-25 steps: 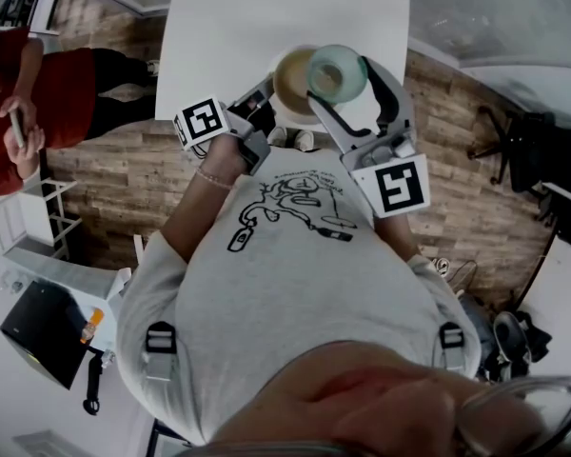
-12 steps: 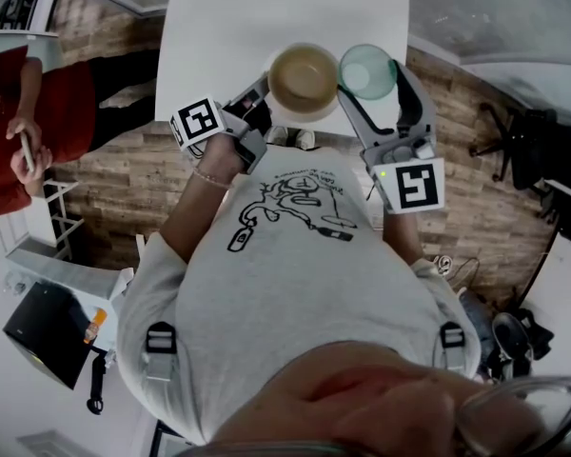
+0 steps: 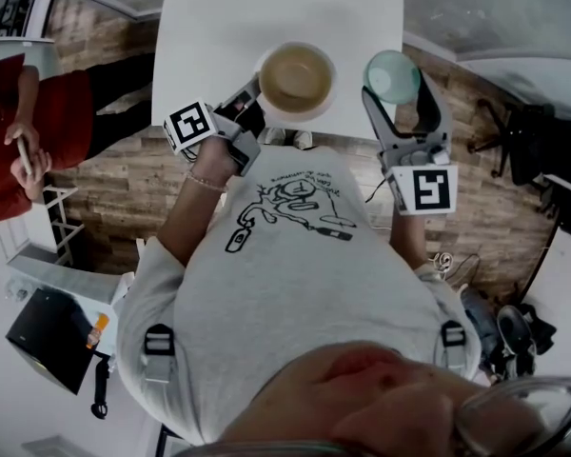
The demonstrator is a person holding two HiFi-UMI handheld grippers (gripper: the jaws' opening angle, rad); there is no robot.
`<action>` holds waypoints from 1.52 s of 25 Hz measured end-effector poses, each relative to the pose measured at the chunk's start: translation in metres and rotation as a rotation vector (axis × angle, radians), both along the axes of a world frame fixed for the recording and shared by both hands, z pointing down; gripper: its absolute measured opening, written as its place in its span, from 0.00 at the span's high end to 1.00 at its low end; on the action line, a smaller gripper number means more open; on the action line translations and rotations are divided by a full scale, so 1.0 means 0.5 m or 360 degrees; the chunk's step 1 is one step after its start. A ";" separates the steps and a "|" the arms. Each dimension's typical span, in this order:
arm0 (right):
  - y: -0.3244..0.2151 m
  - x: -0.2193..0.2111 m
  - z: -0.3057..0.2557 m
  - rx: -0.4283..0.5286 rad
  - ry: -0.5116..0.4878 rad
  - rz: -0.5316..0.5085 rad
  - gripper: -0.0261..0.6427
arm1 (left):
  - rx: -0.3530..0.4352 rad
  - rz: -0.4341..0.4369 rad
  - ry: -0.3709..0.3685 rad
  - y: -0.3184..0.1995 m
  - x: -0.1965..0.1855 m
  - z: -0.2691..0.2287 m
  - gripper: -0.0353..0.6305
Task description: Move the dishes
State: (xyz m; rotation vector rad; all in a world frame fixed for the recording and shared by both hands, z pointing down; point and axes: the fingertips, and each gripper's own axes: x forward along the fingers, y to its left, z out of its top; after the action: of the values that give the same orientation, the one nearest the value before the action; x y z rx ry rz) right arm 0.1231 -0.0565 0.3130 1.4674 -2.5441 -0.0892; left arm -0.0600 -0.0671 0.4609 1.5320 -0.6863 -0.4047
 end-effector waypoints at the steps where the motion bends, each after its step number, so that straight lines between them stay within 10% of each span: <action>1: 0.000 0.001 0.000 0.0001 -0.0002 0.0004 0.43 | 0.0003 0.0001 -0.0002 -0.001 0.000 0.000 0.93; 38: -0.012 0.029 0.129 -0.0044 -0.0041 0.0040 0.43 | 0.0030 -0.0003 0.0010 -0.002 0.003 -0.010 0.93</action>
State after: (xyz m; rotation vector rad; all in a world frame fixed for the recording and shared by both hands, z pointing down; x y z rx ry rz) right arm 0.1375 -0.0625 0.3776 1.4999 -2.5357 -0.0311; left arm -0.0584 -0.0683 0.4560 1.5477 -0.6806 -0.4182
